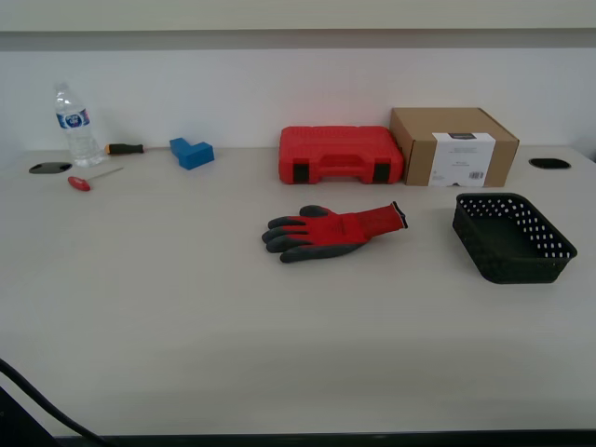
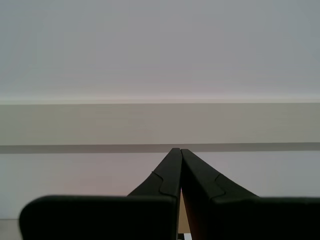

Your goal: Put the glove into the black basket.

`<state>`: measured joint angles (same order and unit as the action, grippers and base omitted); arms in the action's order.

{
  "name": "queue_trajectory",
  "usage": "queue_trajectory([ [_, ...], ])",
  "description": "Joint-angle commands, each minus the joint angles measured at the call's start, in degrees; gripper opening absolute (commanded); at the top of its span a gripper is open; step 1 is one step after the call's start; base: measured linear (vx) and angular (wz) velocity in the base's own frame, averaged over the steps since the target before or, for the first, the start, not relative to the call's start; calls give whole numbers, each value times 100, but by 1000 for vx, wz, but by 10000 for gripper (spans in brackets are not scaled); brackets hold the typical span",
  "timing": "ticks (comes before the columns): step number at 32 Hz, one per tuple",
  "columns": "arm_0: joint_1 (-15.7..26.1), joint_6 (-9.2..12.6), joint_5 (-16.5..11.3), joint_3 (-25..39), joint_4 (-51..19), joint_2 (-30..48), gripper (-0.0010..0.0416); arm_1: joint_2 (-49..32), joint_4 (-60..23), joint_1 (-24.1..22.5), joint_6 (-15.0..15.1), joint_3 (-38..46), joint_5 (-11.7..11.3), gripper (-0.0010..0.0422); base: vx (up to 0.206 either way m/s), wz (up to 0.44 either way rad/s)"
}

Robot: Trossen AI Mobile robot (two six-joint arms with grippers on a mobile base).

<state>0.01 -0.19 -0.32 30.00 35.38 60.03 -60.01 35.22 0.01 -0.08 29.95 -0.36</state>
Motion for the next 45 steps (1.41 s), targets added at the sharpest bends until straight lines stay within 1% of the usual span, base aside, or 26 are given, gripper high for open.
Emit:
queue_trajectory([
  [1,-2,7,-2,4,15,2,1,-2,20,0,0,4,-4,0,0,0],
  [7,0,9,-2,4,26,2,1,-2,20,-2,0,4,-4,0,0,0],
  [11,4,59,-11,13,13,2,1,-2,20,0,0,4,-4,0,0,0],
  [12,4,328,-68,28,7,2,1,-2,17,0,0,4,-4,0,0,0],
  [13,4,713,-177,55,-4,2,1,-2,17,0,0,4,-4,0,0,0],
  [14,4,1025,-332,81,-31,2,1,-2,17,0,0,4,-4,0,0,0],
  [15,7,1261,-505,114,-83,2,1,-2,17,0,0,4,-4,0,0,0],
  [16,15,1510,-905,192,-249,13,1,-2,17,0,0,4,-4,0,0,0],
  [17,39,1587,-1172,254,-358,42,1,-2,17,0,0,4,-4,0,0,0],
  [18,72,1631,-1360,315,-487,76,1,-2,17,0,0,4,-4,0,0,0],
  [19,190,1681,-1532,444,-802,153,1,-2,17,-2,0,4,-4,0,0,0],
  [22,573,1670,-1521,691,-1554,334,1,-2,17,0,0,4,-4,0,0,0],
  [23,841,1668,-1521,831,-1921,507,1,-2,17,0,0,4,-4,0,0,0],
  [25,1121,1670,-1471,946,-2186,699,1,-2,17,0,0,4,-4,0,0,0],
  [27,1611,1668,-1285,1209,-2632,1193,1,-2,15,0,0,4,-4,0,0,0],
  [29,1851,1663,-1169,1399,-2905,1541,1,-2,15,0,0,4,-7,0,0,0],
  [30,1971,1665,-1161,1589,-3069,1904,1,-2,9,0,0,4,-4,0,0,0],
  [33,2181,1655,-1165,1974,-3309,2636,1,-2,7,0,0,4,-4,0,0,0],
  [34,2267,1641,-1169,2243,-3491,3104,1,-2,2,-2,0,4,-4,0,0,0],
  [35,2302,1620,-1172,2391,-3620,3329,1,-2,0,0,0,4,-4,0,0,0],
  [36,2363,1506,-1182,2643,-3851,3713,1,-2,2,0,0,4,-7,0,0,0],
  [38,2402,1427,-1209,2951,-4116,4214,1,-2,-2,0,-2,4,-4,0,0,0],
  [41,2446,1305,-1198,3491,-4774,5178,1,-2,2,0,0,4,-7,0,0,0],
  [42,2446,1276,-1182,3571,-4896,5335,1,-2,0,0,0,7,-7,0,0,0],
  [44,2420,1108,-960,3812,-5272,5838,1,-2,0,-2,-2,4,-7,0,0,0],
  [45,2393,1073,-933,3847,-5287,5945,1,-2,0,-2,-2,4,-7,0,0,0],
])
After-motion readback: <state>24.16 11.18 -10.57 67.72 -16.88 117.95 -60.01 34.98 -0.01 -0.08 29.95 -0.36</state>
